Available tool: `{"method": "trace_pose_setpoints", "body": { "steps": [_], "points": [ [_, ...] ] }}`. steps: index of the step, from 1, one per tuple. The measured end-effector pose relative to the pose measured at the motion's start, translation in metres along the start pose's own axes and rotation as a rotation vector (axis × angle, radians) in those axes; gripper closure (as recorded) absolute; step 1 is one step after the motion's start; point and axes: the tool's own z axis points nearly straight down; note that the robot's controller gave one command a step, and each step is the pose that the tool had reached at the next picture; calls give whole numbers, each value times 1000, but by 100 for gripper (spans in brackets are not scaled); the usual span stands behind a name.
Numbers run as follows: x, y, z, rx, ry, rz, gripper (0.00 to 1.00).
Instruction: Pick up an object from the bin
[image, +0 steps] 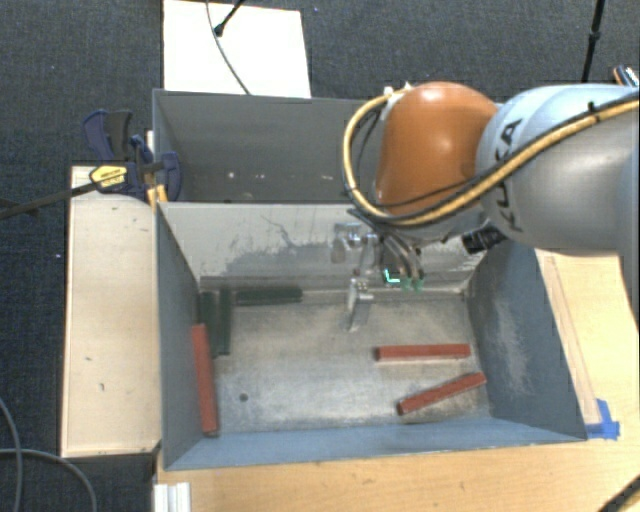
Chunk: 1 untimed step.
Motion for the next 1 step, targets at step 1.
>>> {"method": "trace_pose_setpoints", "body": {
  "steps": [1],
  "points": [
    [19,-110,103,4,2,-63,0]
  ]
}}
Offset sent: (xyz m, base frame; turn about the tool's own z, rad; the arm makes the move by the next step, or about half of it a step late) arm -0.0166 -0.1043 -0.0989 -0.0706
